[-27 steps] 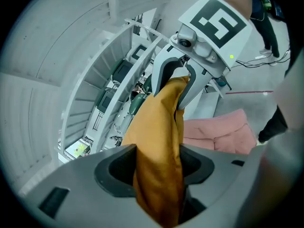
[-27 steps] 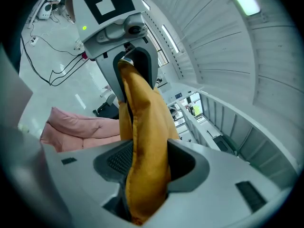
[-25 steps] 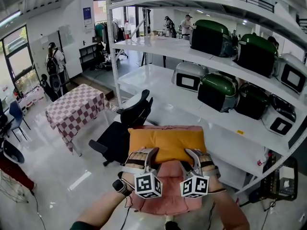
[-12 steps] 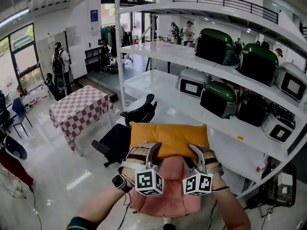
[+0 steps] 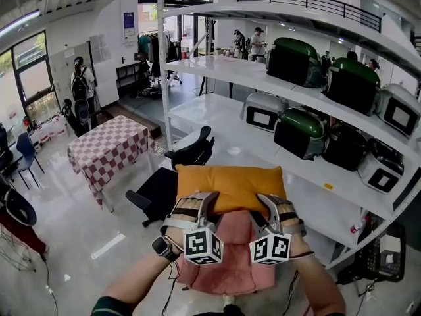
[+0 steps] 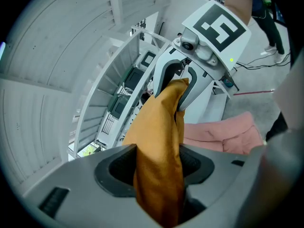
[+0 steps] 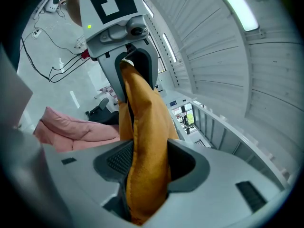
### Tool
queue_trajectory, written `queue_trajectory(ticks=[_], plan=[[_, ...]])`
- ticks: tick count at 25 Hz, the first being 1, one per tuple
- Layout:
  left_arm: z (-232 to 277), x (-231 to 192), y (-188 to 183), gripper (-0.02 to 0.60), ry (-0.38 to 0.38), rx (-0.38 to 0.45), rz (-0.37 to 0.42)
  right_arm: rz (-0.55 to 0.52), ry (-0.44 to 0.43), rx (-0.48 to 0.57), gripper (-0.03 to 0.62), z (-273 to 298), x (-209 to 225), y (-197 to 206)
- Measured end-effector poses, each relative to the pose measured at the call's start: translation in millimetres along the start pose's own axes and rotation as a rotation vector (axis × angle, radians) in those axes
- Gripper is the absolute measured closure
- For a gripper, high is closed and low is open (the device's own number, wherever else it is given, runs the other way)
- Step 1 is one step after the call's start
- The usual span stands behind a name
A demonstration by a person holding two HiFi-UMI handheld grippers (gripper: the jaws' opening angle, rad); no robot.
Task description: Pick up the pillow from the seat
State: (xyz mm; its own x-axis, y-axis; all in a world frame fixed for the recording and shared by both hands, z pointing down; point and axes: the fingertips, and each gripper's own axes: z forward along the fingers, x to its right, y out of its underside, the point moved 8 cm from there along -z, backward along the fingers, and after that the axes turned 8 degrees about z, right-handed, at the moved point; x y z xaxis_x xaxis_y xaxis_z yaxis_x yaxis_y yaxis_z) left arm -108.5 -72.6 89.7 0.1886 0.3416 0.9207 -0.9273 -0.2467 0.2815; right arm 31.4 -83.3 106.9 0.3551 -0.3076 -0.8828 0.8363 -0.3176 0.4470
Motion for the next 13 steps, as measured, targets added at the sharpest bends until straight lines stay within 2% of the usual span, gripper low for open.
queue_trajectory(ticks=[13], plan=[[0.5,3.8,0.0,0.339,0.008,0.001,-0.006,0.002,-0.010,-0.003,0.388,-0.5,-3.2,1.9]])
